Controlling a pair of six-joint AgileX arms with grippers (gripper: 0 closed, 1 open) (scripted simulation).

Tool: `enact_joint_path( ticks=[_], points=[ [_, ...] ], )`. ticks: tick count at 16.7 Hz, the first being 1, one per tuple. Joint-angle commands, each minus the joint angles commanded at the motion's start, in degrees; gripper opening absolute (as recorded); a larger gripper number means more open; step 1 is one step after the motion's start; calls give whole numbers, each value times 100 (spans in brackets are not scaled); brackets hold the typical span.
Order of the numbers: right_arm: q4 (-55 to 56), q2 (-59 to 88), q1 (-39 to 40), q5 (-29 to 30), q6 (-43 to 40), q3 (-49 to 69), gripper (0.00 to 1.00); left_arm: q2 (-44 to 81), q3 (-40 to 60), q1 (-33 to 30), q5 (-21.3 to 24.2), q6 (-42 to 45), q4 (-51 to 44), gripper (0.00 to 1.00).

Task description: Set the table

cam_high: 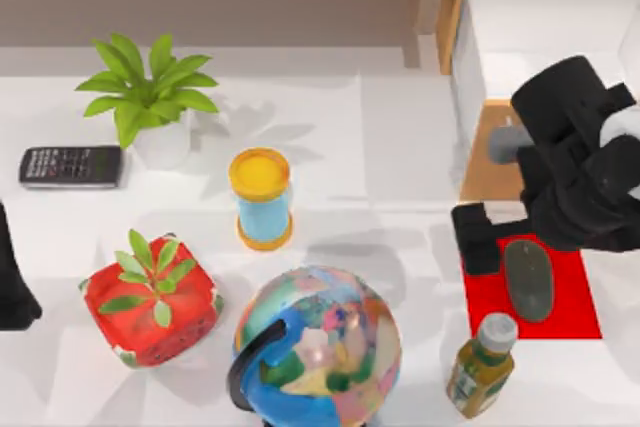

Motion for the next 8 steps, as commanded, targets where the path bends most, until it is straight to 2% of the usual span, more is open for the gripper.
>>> enact_joint_path(
  ticks=[4,8],
  points=[
    [1714,-471,151,269,-1279,-1005,100,0,0,0,0,0,0,100],
    [3856,-790,272,574,-2920,-2124,100,0,0,0,0,0,0,100]
  ],
)
